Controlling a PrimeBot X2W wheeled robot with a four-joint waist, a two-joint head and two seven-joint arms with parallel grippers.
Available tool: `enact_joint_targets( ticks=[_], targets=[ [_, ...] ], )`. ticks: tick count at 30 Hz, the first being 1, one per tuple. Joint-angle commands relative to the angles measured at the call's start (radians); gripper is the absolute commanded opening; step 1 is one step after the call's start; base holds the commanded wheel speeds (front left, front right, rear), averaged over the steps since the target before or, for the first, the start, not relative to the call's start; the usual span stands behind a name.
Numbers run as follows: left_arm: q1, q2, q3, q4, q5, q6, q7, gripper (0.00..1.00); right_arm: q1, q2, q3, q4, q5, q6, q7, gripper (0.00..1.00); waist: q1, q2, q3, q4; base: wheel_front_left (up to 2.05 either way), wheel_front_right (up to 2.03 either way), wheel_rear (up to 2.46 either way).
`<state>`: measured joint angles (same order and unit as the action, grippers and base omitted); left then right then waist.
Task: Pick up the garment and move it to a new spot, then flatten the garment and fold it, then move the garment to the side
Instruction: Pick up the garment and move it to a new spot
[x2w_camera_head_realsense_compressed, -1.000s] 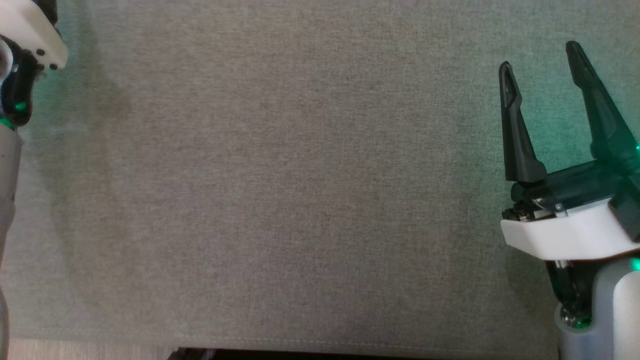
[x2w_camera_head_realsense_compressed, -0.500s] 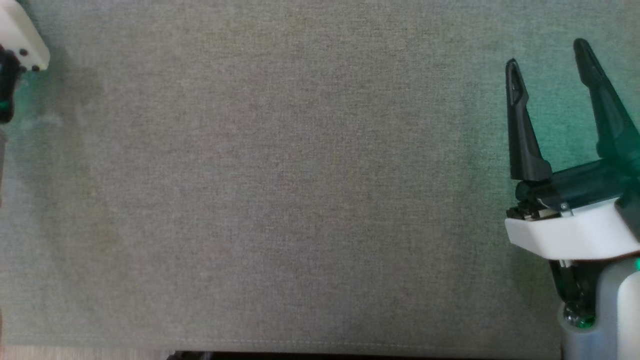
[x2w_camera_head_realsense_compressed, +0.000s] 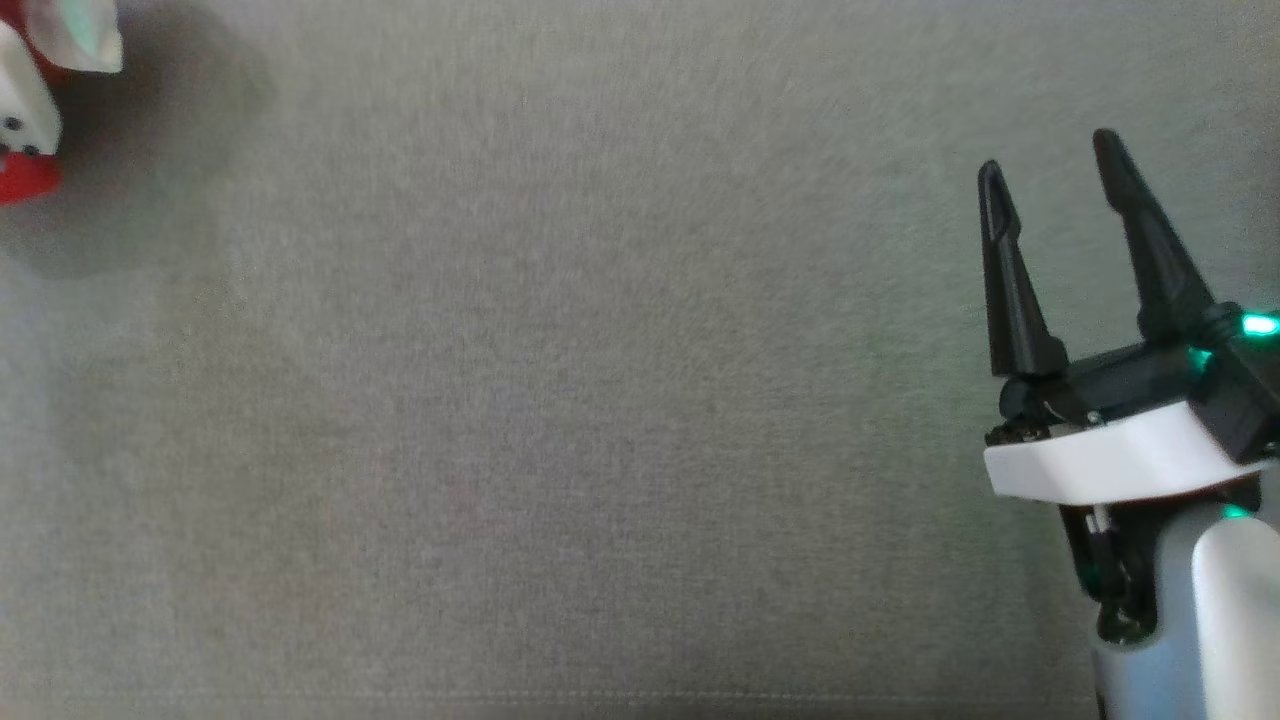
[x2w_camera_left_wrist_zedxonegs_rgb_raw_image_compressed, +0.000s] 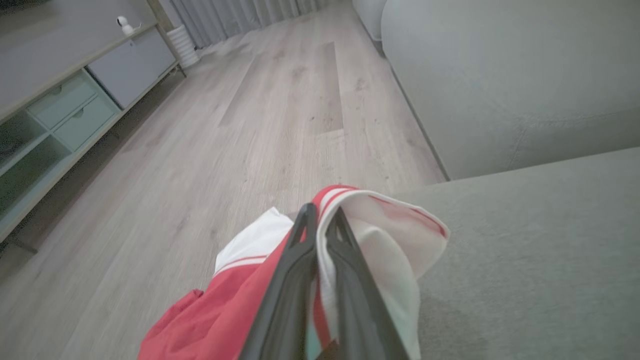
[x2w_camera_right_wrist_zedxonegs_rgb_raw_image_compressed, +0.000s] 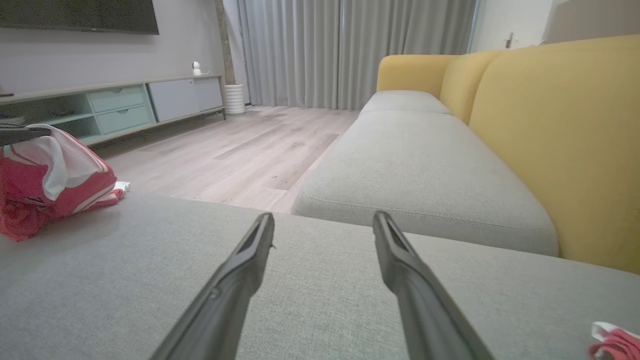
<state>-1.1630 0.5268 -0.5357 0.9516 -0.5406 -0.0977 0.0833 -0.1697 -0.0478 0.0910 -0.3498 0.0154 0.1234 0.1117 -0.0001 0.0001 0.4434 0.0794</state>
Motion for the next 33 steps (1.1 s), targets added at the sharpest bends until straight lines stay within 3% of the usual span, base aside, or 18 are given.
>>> enact_joint_targets(
  ticks=[1,10,15,20,26,33],
  targets=[
    [-0.056,0.060,0.009,-0.043,0.009,-0.008,-0.006,0.00,0.020,-0.002,0.017,-0.013,0.019,0.007,-0.017,1.00,0.0001,-0.0001,-0.129,-0.039,0.00,0.00,0.00],
    [-0.075,0.006,-0.060,-0.182,-0.015,-0.029,0.029,0.00,0.094,-0.002,0.005,0.119,0.098,0.007,-0.074,1.00,0.0001,-0.0001,-0.378,-0.139,0.00,0.00,0.00],
    [-0.112,-0.092,-0.058,-0.290,-0.103,-0.030,0.085,0.00,0.139,-0.002,-0.013,0.161,0.115,0.007,-0.088,1.00,0.0001,-0.0001,-0.466,-0.198,0.00,0.00,0.00],
    [-0.128,-0.188,-0.013,-0.342,-0.186,0.009,0.099,0.00,0.148,-0.002,-0.023,0.166,0.123,0.007,-0.096,1.00,0.0001,-0.0001,-0.474,-0.218,0.00,0.00,0.00],
    [-0.050,-0.246,0.002,-0.358,-0.243,0.048,0.106,0.00,0.149,-0.002,-0.027,0.179,0.133,0.007,-0.106,1.00,0.0001,-0.0001,-0.445,-0.217,0.00,0.00,0.00],
    [0.158,-0.228,0.045,-0.305,-0.292,0.123,0.049,0.00,0.111,-0.002,-0.008,0.201,0.150,0.007,-0.131,1.00,0.0001,-0.0001,-0.321,-0.216,0.00,0.00,0.00]
  ],
)
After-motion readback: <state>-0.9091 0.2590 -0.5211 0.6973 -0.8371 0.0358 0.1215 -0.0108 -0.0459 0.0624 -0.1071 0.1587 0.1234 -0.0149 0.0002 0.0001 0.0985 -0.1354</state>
